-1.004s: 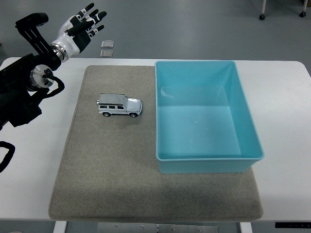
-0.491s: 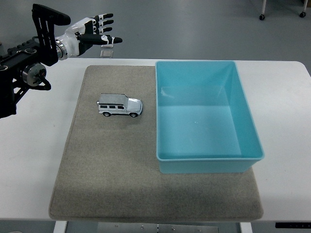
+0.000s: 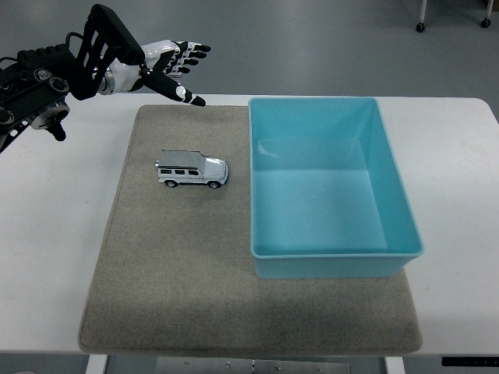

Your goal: Left hand put the white car in the blue box

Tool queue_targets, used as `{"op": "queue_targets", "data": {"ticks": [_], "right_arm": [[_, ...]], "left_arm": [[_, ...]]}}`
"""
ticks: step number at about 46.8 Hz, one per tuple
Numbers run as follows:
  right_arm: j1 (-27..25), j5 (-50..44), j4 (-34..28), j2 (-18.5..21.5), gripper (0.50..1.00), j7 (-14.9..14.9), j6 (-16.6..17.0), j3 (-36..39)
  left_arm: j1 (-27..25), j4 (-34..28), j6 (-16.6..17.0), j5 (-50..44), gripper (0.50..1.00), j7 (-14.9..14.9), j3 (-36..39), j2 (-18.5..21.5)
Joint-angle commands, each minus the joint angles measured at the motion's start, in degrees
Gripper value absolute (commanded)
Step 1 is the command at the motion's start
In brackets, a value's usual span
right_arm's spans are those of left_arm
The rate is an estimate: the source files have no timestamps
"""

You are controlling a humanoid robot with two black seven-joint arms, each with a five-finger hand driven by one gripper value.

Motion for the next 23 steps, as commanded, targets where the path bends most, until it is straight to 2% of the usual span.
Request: {"op": "queue_targets", "data": {"ticks": [1, 4, 8, 15, 23], "right_arm": [[0.04, 0.00, 0.00, 0.00, 0.936, -0.03, 0.00, 0.00], [0.04, 0.00, 0.00, 0.00, 0.936, 0.05, 0.00, 0.00], [0.04, 0.00, 0.00, 0.00, 0.936, -0.03, 0.00, 0.00], [0.04, 0.00, 0.00, 0.00, 0.936, 0.05, 0.00, 0.00], [0.04, 0.00, 0.00, 0.00, 0.936, -0.03, 0.00, 0.00]], "left_arm": [[-0.35, -2.19, -0.51, 4.77, 0.996, 0.00, 0.00, 0.89], [-0.88, -3.86, -1.48, 9.07, 0.996, 0.00, 0.00, 1.51], [-1.85, -5.54, -4.64, 13.74, 0.996, 0.09, 0.00, 2.47], [-2.90, -5.80, -7.72, 23.23, 0.996, 0.53, 0.00, 2.92], [-3.70, -6.85, -14.04, 30.18, 0.996, 0.53, 0.00, 3.53]]}}
